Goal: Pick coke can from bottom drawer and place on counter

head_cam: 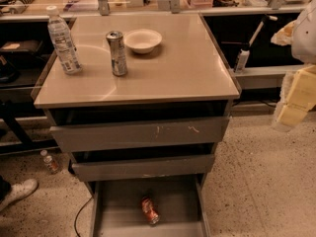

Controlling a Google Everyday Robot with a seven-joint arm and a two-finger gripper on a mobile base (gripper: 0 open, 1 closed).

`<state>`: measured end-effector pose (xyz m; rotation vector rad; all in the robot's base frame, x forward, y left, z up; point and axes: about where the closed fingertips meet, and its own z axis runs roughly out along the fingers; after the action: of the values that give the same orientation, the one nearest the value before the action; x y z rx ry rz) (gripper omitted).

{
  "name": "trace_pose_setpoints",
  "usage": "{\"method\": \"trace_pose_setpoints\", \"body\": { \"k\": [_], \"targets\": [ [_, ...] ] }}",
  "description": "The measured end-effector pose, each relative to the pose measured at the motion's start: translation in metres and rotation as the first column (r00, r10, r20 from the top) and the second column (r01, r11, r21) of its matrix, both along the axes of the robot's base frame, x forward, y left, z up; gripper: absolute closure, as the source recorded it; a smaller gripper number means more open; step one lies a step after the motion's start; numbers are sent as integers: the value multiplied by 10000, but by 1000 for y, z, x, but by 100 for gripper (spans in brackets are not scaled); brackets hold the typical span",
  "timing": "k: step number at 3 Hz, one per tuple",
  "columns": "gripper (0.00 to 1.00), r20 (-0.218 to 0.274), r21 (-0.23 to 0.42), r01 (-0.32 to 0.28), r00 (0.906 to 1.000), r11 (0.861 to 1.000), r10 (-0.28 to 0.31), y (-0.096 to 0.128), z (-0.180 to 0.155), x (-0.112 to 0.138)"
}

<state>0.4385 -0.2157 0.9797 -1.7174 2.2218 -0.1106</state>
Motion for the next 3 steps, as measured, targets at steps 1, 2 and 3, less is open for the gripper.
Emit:
{"method": "trace_pose_setpoints", "body": {
  "k": [1,2,3],
  "targets": [
    [0,-1,0,2,10000,10000,-2,0,0,0],
    [0,-142,-12,190,9997,9998,-190,2,-11,-1],
    [0,-520,-207,509,9973,9985,-519,13,-54,-1]
  ]
}}
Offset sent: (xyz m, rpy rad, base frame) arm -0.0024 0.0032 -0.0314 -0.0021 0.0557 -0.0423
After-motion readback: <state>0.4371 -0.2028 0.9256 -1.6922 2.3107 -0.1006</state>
